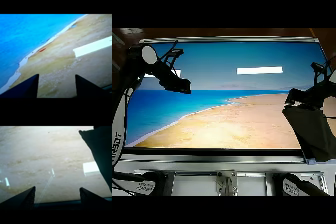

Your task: Fold the shirts.

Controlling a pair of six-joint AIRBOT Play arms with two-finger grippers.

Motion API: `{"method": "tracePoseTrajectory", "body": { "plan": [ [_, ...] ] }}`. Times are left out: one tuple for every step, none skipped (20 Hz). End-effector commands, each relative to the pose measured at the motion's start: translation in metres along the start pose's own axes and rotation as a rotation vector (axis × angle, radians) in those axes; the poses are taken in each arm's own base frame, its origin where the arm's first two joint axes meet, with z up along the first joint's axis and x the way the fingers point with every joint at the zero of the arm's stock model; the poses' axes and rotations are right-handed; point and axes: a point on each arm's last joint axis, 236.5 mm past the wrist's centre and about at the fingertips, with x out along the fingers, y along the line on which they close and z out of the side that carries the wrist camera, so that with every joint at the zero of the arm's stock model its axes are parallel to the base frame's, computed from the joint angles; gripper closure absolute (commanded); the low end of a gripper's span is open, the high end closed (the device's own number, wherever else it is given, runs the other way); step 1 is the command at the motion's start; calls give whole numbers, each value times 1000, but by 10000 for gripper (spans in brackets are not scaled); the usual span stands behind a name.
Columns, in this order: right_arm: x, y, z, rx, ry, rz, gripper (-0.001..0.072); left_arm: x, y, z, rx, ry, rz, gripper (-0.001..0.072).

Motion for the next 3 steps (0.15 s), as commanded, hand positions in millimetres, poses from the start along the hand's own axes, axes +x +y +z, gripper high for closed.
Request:
{"method": "tracePoseTrajectory", "body": {
  "plan": [
    [0,1,0,-1,0,1,39,0,2,-3,14,12,-7,187],
    [0,1,0,-1,0,1,39,0,2,-3,13,11,-7,187],
    [0,1,0,-1,0,1,38,0,2,-3,12,11,-7,187]
  ]
}}
